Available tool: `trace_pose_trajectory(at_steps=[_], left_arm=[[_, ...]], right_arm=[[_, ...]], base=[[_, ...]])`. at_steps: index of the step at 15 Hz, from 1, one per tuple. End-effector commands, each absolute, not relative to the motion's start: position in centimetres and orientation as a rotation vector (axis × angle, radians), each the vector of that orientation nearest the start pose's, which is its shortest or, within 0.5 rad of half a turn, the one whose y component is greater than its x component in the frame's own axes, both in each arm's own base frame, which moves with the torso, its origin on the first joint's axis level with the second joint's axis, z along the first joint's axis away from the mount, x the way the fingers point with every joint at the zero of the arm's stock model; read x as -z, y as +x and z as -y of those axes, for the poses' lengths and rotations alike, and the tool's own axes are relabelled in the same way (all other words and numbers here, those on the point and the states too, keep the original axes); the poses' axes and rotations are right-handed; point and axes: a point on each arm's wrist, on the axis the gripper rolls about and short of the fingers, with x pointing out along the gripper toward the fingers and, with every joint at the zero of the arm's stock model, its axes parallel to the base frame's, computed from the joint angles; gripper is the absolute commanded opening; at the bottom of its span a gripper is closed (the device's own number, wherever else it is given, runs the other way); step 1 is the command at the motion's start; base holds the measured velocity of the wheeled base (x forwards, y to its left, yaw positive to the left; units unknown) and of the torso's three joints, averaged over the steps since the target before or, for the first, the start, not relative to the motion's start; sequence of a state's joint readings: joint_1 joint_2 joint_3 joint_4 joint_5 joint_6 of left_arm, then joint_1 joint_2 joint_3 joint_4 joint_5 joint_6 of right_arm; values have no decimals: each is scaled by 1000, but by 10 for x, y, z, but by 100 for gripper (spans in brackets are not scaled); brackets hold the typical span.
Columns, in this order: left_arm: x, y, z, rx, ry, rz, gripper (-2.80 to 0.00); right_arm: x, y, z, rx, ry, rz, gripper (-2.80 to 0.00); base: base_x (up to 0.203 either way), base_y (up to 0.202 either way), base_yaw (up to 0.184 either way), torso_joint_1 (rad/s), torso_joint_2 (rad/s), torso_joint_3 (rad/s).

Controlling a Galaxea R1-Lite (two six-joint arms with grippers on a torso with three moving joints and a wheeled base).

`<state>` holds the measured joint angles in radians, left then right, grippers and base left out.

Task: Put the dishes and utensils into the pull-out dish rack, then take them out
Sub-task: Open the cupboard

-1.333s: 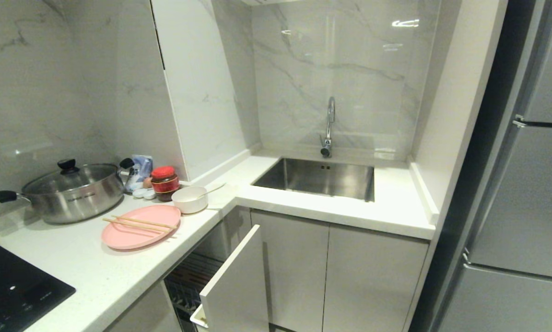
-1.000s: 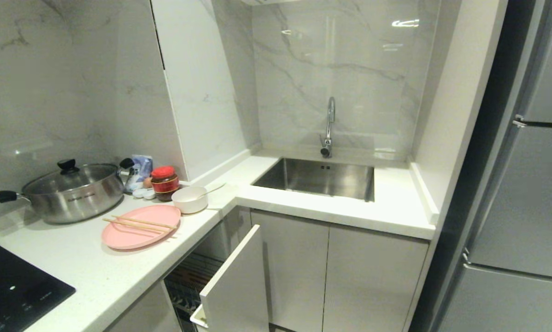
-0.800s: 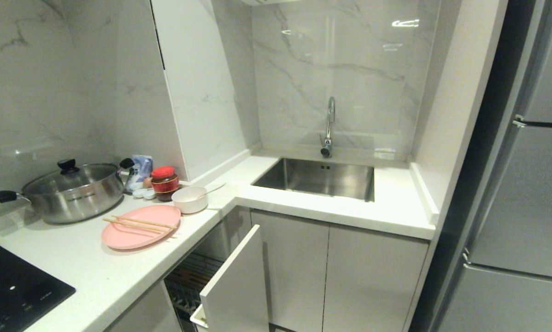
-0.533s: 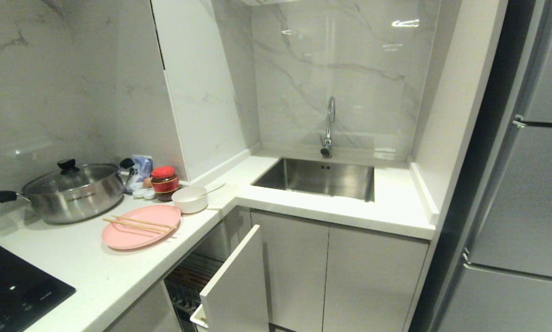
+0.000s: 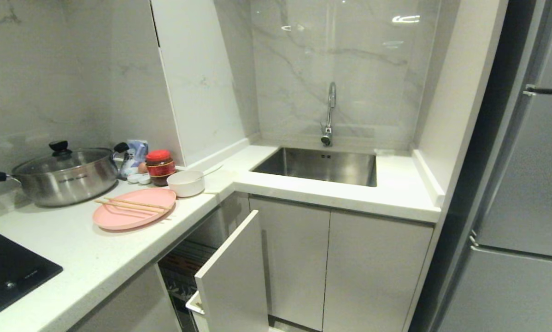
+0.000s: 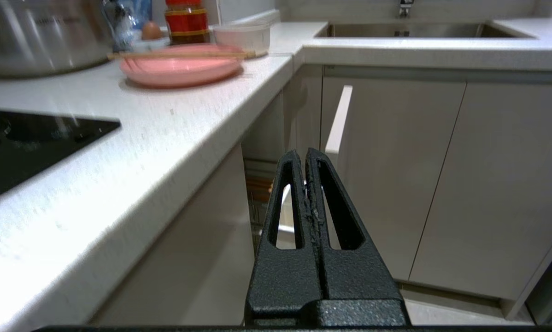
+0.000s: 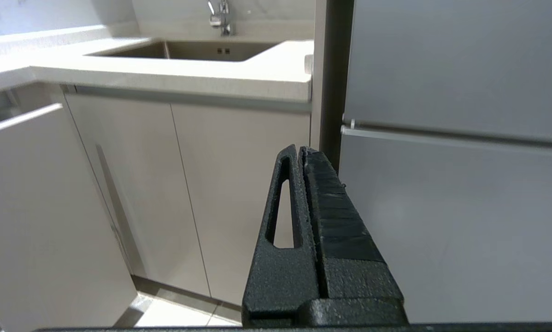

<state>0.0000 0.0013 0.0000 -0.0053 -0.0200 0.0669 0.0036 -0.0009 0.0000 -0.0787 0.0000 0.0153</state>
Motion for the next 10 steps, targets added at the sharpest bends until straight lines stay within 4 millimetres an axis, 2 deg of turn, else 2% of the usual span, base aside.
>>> trace_pose_trajectory(at_steps=[1,10], left_arm=[[-74,-22,0,20,67,-1,-280],[-74,-22,0,20,67,-1,-280]], right_arm=[[-76,-21,0,-4,15,54,-280],[-76,-21,0,-5,15,54,-280]], base=[[0,0,0,-232,530,286],[0,0,0,-223,506,279]])
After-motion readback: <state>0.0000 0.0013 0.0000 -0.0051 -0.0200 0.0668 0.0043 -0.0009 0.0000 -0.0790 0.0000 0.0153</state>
